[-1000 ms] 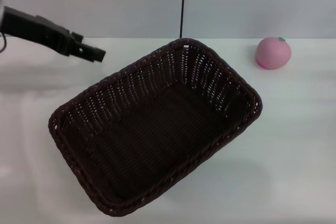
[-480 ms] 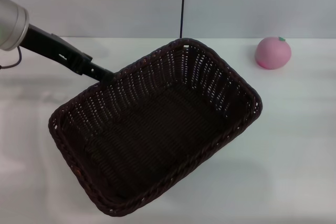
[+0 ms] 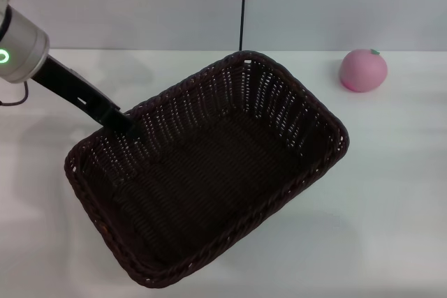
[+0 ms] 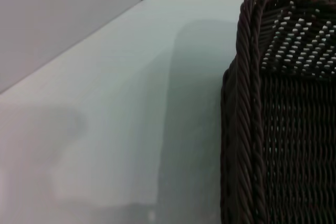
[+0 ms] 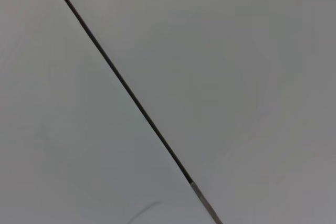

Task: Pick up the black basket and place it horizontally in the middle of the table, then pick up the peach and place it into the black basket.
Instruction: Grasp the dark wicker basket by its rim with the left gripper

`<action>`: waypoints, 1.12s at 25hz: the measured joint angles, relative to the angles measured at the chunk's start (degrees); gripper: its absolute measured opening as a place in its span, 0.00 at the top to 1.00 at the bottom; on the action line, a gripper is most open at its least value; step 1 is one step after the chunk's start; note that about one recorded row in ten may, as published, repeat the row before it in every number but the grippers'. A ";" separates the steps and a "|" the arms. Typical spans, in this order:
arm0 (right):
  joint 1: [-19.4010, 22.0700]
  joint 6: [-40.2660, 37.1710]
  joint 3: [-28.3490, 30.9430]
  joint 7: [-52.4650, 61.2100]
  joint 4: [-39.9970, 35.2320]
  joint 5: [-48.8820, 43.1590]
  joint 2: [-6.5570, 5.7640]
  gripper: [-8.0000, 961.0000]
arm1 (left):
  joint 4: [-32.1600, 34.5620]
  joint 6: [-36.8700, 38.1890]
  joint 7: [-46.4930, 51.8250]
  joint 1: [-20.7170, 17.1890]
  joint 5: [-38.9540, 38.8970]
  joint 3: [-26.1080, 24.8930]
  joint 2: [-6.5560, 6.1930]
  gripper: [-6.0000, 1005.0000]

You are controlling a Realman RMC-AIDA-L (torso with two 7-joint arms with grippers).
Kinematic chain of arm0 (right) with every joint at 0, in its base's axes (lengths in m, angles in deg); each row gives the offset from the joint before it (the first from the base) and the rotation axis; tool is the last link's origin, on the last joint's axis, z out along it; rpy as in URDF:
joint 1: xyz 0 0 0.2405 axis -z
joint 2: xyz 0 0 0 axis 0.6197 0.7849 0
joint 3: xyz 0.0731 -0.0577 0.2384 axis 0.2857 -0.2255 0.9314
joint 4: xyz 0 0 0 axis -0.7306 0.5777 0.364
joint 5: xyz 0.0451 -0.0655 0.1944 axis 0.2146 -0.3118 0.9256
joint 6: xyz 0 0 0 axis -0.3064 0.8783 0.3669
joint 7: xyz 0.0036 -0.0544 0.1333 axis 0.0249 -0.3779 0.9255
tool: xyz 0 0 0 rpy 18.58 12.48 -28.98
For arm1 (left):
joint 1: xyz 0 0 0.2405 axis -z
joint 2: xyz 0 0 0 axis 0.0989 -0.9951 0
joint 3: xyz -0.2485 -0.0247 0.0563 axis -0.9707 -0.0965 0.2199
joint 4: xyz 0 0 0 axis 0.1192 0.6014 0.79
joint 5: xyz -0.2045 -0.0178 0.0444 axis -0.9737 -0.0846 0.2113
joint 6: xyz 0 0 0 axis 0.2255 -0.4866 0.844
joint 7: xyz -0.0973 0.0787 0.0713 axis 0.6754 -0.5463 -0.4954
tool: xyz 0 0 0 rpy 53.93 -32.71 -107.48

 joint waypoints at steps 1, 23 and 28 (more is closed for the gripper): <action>0.00 0.12 0.00 0.00 0.00 0.00 0.00 0.38 | -0.39 -0.09 0.00 0.15 0.20 0.21 0.01 0.38; 0.02 1.19 0.00 0.00 0.00 0.00 0.00 0.38 | -1.66 -1.02 -1.26 0.45 2.41 3.39 0.24 0.78; 0.02 1.26 0.00 0.00 0.00 0.00 0.00 0.38 | -1.27 -1.30 -2.64 0.23 1.89 3.18 0.24 0.80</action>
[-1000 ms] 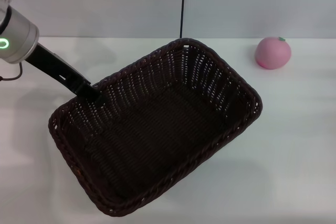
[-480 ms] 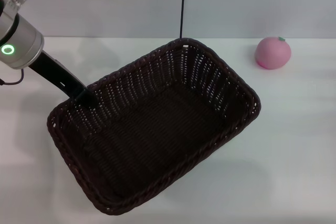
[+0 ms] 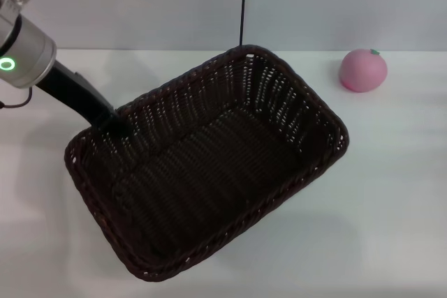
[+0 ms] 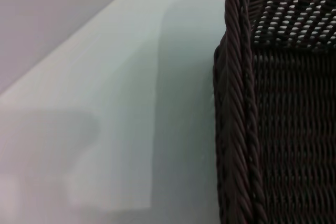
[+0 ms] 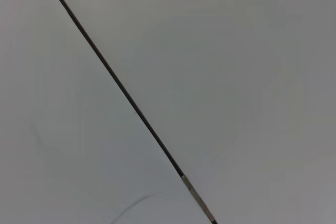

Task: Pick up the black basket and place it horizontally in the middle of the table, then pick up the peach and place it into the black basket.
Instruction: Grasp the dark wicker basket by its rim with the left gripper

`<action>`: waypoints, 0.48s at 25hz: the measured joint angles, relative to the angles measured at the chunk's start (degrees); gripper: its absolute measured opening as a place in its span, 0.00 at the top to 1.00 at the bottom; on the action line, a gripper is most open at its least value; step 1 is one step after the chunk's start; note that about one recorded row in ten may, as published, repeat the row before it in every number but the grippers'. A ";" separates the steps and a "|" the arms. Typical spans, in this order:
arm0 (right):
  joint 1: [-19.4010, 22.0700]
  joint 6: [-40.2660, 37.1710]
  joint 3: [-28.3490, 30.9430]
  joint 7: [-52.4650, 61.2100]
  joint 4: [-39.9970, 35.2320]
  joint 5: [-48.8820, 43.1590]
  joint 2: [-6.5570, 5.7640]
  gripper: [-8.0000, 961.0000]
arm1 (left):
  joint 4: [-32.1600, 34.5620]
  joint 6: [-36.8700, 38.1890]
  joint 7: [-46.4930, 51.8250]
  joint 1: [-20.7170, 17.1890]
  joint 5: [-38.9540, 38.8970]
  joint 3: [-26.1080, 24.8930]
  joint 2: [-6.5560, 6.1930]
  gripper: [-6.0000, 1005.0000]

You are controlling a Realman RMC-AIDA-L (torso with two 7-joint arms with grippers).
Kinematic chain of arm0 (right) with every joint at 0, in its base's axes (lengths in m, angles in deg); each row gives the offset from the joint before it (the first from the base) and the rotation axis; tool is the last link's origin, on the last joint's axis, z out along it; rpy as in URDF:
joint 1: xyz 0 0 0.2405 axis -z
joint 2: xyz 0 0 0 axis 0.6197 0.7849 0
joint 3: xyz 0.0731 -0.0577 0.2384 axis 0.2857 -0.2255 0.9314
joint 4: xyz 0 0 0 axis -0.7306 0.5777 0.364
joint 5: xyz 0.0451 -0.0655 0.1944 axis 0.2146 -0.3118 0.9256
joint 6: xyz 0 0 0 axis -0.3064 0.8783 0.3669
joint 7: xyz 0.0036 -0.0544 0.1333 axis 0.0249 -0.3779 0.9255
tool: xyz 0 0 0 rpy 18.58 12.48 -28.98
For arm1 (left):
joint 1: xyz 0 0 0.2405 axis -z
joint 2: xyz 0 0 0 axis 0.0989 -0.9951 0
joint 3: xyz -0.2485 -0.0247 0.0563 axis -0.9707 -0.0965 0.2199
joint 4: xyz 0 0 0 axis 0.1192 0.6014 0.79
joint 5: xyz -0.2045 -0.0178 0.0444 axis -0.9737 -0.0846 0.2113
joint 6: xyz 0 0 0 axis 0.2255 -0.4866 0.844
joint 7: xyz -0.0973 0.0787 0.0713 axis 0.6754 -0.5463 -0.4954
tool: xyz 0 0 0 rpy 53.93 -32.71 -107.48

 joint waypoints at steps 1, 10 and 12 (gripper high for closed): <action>0.00 0.03 0.00 0.00 -0.01 0.00 0.00 0.38 | 2.54 -0.13 -3.08 -1.38 -2.95 -0.28 0.02 0.80; 0.27 0.03 0.61 0.00 -0.16 0.00 0.00 0.38 | 11.09 -0.16 -8.17 -6.17 -15.43 -1.99 -0.29 0.80; 0.34 0.03 0.64 0.02 -0.19 0.00 0.00 0.38 | 12.92 0.77 -10.11 -7.03 -18.57 -3.52 -0.36 0.80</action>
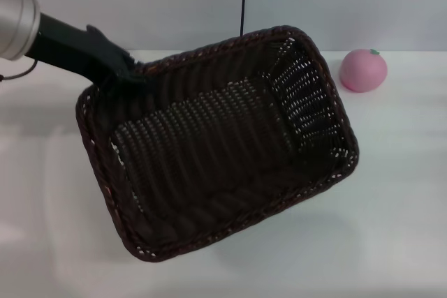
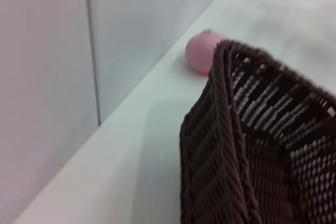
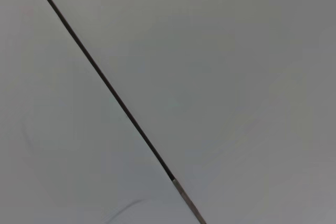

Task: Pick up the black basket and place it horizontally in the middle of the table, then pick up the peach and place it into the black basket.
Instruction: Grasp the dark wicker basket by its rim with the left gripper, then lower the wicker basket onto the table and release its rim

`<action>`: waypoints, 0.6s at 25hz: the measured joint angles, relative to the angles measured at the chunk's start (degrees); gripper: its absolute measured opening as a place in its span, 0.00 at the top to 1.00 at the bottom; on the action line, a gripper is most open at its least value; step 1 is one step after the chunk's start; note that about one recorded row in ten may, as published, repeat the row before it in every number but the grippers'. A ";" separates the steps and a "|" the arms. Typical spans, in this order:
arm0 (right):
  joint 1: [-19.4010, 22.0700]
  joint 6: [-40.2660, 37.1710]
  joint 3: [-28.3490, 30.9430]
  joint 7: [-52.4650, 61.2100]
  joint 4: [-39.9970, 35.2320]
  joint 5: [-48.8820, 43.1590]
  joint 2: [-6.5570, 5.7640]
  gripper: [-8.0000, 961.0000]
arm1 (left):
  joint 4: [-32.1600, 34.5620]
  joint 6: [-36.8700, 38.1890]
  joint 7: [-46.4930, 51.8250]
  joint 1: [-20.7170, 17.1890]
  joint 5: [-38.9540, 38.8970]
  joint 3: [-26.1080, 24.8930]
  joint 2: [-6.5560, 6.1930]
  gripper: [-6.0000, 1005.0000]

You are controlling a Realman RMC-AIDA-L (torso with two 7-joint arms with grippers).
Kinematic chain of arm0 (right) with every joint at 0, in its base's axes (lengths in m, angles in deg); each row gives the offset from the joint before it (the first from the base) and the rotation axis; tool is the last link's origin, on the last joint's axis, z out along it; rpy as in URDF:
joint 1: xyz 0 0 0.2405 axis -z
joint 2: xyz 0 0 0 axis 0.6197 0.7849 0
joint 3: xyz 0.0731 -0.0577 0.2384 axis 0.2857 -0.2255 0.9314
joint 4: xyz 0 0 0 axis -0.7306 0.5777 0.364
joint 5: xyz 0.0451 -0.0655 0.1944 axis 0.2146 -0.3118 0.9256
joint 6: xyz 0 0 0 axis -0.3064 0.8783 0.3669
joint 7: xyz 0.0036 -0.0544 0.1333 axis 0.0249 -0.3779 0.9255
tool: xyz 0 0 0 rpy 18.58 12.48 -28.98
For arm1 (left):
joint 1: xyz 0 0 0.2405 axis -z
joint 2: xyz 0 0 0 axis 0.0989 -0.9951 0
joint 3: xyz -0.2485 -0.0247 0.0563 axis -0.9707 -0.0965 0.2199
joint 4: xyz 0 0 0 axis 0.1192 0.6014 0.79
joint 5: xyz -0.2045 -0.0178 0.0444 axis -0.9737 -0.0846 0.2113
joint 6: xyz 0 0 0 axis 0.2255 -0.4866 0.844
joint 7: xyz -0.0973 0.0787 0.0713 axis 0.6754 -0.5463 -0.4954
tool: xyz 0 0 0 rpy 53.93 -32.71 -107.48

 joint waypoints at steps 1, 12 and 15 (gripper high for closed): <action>0.00 0.00 0.00 0.00 0.00 0.00 0.00 0.38 | 0.00 0.00 0.00 0.00 0.00 0.00 0.00 0.80; -0.49 -0.22 0.07 0.40 -0.09 0.00 -0.19 0.38 | -3.11 5.12 -10.80 -0.97 -12.52 -4.71 -0.94 0.79; -0.76 -0.34 0.04 0.41 0.14 0.00 -0.19 0.38 | -4.69 6.42 -12.64 -0.62 -14.20 -5.79 -1.67 0.79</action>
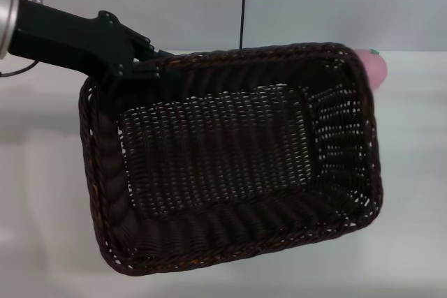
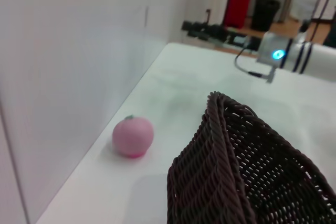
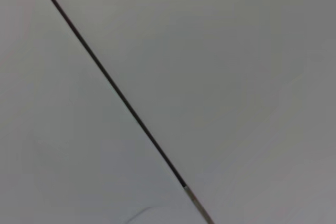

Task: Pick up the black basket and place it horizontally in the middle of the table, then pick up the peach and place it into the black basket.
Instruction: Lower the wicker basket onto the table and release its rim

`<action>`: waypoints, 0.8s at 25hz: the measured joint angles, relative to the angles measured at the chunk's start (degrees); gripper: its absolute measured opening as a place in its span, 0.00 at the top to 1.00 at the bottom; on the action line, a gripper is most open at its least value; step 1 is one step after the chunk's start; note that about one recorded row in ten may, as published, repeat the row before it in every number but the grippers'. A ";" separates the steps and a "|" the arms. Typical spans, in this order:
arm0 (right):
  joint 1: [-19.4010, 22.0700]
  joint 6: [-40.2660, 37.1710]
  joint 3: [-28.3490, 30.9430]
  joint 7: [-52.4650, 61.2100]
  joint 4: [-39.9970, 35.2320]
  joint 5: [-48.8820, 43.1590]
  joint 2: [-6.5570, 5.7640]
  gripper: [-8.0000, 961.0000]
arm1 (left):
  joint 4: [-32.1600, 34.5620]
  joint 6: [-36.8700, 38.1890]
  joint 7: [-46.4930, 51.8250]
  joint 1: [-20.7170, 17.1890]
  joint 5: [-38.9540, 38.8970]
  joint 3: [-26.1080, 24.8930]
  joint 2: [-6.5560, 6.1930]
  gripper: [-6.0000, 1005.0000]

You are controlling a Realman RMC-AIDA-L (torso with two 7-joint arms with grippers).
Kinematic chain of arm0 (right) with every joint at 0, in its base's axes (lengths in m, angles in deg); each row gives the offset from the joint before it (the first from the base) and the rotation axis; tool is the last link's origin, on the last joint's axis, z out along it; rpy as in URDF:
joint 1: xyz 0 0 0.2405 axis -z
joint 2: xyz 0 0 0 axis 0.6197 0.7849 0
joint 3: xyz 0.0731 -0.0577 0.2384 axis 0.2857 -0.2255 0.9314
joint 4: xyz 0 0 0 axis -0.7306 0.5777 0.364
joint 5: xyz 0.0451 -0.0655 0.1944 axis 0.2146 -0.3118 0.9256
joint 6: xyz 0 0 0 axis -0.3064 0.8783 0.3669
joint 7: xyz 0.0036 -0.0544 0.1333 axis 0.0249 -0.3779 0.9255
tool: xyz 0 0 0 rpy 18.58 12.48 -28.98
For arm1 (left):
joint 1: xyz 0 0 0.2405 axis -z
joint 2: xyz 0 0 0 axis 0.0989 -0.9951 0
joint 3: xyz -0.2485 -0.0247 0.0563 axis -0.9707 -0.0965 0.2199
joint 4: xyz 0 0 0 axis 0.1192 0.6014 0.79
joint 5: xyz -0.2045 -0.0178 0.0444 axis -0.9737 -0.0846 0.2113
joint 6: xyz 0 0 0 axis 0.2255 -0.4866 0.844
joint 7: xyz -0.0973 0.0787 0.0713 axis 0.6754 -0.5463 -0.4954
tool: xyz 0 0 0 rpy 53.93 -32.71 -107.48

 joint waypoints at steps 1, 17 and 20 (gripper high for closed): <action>-0.10 -0.03 -0.07 0.01 0.10 0.00 0.00 0.38 | -0.42 0.26 -0.53 0.07 -0.50 -0.24 -0.29 0.79; 0.72 -0.22 -0.33 0.09 1.28 0.00 0.27 0.38 | -14.32 -1.53 -11.67 7.09 -0.48 -0.27 -1.20 0.78; 0.72 -0.22 -0.41 0.09 1.33 0.00 0.28 0.38 | -16.60 -2.75 -13.23 7.44 -0.47 -0.20 -0.88 0.78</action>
